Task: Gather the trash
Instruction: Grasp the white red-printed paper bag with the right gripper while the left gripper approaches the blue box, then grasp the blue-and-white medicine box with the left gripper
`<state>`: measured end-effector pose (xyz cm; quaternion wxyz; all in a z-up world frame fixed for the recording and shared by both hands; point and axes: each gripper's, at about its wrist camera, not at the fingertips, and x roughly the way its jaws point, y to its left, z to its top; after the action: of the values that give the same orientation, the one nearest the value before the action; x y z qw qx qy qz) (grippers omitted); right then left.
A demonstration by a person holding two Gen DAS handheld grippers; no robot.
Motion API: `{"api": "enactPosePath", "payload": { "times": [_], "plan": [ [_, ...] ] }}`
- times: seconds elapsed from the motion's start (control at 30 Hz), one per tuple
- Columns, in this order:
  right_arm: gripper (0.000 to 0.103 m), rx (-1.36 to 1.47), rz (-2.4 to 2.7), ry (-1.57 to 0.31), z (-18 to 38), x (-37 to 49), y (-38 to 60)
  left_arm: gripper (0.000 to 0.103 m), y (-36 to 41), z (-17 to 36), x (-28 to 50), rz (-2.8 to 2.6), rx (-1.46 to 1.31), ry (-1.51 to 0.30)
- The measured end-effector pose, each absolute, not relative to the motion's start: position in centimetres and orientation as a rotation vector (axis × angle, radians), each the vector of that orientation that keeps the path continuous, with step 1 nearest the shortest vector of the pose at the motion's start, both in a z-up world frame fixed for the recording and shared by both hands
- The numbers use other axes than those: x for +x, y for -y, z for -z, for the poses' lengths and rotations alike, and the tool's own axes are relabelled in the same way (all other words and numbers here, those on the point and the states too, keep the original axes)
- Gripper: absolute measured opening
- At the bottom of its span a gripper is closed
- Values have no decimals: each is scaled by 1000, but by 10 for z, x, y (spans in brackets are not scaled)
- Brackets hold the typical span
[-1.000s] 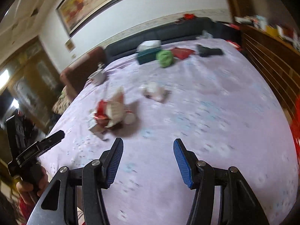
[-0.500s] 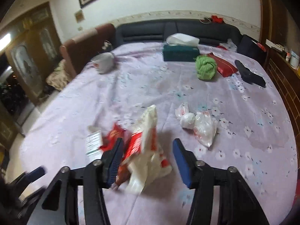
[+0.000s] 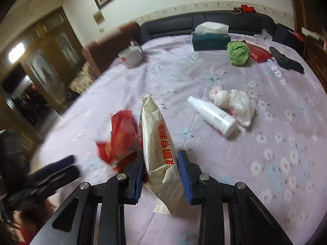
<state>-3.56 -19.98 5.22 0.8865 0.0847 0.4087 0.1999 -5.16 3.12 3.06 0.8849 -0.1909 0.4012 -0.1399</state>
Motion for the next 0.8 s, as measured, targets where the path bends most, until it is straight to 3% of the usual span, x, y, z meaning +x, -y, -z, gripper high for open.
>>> {"api": "enactPosePath", "payload": {
  "times": [0.57,0.67,0.7,0.73,0.8],
  "plan": [
    [35,286,-366,-731,-65,-90,264,85,-22,-14,1,172,-458,-926],
    [35,297,-371,-722,-64,-93,268,73,-3,-10,7,156,-371,-947],
    [35,301,-370,-720,-64,-95,270,67,4,-11,7,131,-318,-933],
    [35,303,-370,-719,-64,-95,271,53,11,-10,7,114,-273,-930],
    [35,302,-364,-716,-63,-98,273,45,14,-9,5,91,-234,-909]
  ]
}}
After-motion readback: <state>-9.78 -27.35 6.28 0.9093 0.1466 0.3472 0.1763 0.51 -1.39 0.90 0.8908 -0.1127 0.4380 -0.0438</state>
